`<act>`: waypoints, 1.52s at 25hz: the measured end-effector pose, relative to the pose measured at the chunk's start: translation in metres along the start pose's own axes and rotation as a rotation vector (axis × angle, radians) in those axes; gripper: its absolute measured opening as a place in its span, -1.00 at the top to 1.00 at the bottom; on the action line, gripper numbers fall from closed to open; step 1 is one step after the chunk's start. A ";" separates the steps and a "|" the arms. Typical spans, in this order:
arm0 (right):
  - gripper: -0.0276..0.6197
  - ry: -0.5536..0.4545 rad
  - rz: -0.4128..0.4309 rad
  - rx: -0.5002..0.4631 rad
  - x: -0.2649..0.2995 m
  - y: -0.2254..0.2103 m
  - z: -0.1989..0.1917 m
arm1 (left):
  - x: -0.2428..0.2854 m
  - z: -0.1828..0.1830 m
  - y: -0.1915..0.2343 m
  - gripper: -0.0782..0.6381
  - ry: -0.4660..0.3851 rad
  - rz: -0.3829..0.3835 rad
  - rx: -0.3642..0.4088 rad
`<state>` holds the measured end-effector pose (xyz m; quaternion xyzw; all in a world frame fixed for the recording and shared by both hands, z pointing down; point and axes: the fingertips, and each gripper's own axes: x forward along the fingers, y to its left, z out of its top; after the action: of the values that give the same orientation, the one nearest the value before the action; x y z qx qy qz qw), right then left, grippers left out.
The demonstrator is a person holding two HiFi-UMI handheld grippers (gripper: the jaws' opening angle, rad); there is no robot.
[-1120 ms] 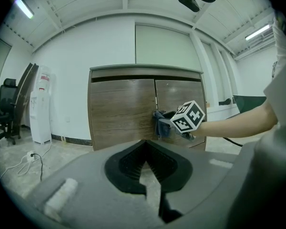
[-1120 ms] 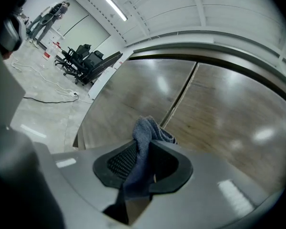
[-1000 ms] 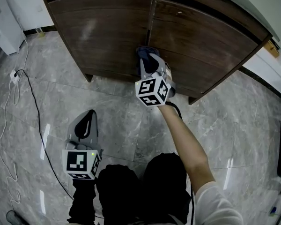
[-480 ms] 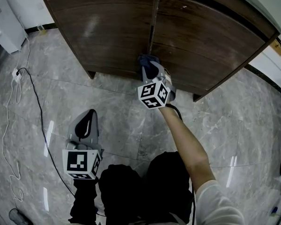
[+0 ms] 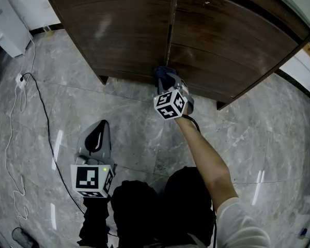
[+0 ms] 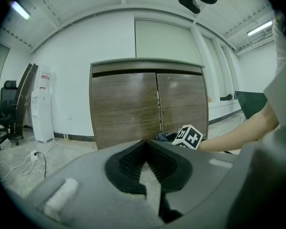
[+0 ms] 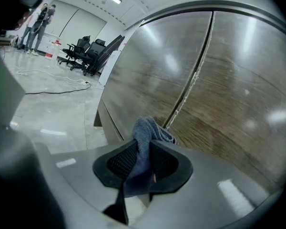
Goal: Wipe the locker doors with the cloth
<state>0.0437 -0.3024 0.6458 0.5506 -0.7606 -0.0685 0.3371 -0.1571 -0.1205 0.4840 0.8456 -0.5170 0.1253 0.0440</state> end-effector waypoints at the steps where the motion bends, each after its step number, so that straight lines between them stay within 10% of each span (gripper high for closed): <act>1: 0.64 0.002 0.006 0.007 -0.001 0.002 0.000 | 0.000 0.000 -0.001 0.77 0.000 0.000 0.000; 24: 0.73 -0.346 -0.166 -0.158 -0.121 -0.074 0.197 | -0.019 0.027 -0.007 0.77 -0.071 -0.010 0.003; 38: 0.73 -0.529 -0.417 -0.274 -0.164 -0.154 0.333 | -0.019 0.031 0.011 0.77 -0.088 0.006 -0.014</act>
<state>-0.0026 -0.3054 0.2468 0.6066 -0.6768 -0.3772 0.1781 -0.1699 -0.1152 0.4482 0.8483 -0.5221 0.0843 0.0267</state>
